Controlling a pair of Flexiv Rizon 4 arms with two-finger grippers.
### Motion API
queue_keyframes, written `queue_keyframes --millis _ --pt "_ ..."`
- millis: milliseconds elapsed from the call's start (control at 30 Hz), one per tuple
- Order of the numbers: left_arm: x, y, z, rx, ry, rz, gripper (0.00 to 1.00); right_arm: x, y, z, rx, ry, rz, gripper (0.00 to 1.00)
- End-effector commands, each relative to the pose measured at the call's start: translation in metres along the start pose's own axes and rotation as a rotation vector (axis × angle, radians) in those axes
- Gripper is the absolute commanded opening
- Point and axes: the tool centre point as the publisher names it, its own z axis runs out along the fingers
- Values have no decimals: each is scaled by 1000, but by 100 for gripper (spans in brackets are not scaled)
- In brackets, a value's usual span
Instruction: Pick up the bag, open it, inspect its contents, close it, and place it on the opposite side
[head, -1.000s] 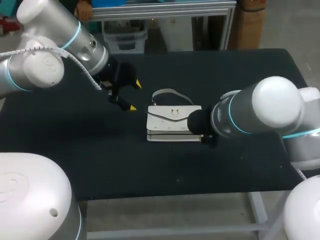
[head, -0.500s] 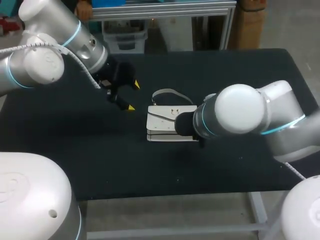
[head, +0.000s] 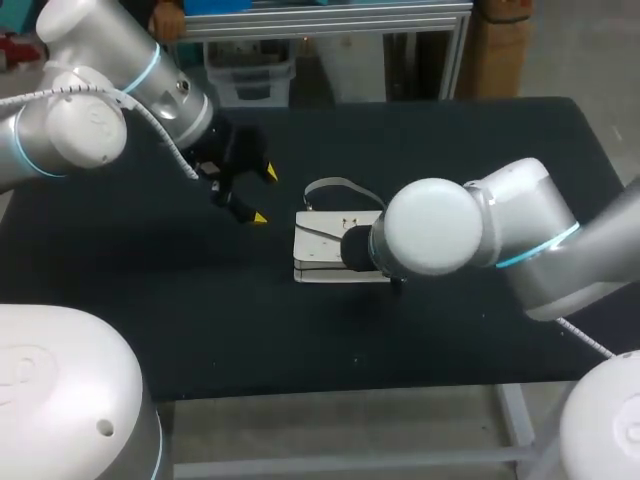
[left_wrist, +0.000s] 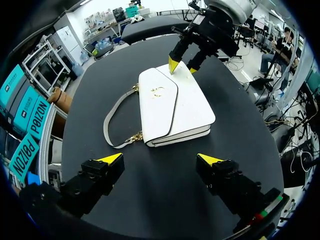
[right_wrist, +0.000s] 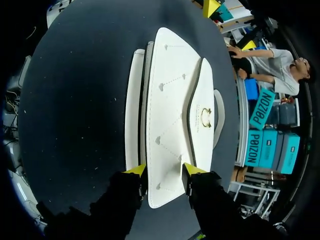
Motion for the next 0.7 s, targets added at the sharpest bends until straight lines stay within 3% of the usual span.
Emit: queue_keyframes --millis 33,233,433,700 --pt "-3 0 4 -2 8 1 100 0 1 3 7 -5 2 43" --pt "-4 -2 6 -8 16 7 100 0 -1 6 -5 -5 0 40" --pt "-4 -3 7 -15 22 15 100 -1 -3 8 -46 -5 -2 27" --pt "-3 -7 7 -26 26 35 100 -2 -6 9 -70 -6 -7 42"
